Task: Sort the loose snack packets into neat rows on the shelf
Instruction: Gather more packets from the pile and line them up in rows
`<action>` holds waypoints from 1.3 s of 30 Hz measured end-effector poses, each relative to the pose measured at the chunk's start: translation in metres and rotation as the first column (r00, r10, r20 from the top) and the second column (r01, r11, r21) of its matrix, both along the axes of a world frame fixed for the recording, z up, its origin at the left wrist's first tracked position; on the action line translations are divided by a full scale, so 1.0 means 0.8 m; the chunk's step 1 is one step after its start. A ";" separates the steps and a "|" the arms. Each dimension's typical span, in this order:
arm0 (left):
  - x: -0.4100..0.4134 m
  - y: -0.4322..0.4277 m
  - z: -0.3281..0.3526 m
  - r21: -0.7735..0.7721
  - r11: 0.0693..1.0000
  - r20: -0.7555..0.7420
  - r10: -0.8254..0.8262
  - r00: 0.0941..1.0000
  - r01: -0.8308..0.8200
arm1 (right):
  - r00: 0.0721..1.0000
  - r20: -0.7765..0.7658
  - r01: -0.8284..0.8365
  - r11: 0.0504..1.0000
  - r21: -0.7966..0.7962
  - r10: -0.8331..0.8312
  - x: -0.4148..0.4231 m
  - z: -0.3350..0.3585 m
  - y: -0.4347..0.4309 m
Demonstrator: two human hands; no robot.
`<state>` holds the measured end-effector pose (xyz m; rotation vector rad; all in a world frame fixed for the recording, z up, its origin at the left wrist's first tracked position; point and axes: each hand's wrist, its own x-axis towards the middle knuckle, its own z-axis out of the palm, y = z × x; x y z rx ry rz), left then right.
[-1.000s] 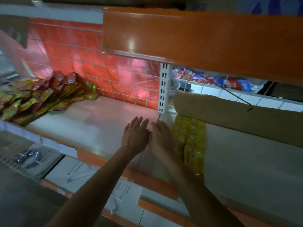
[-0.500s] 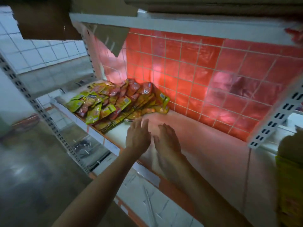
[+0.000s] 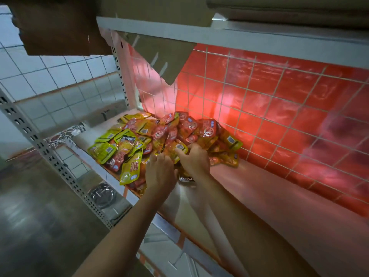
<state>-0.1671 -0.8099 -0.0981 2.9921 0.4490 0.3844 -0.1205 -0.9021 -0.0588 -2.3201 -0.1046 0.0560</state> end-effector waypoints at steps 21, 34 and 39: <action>-0.016 -0.089 0.072 -0.667 0.739 0.407 0.253 0.878 0.096 | 0.954 -0.144 0.274 0.562 0.781 -0.265 -0.048 -0.015 -0.161; -0.086 -0.325 0.068 -0.918 -0.352 0.232 -0.099 0.968 0.184 | 0.892 -0.096 0.302 0.422 0.855 -0.442 -0.190 0.005 -0.398; -0.154 -0.444 0.075 -0.903 -0.409 0.269 -0.298 0.916 0.133 | 0.856 -0.074 0.346 0.461 0.817 -0.511 -0.286 0.012 -0.513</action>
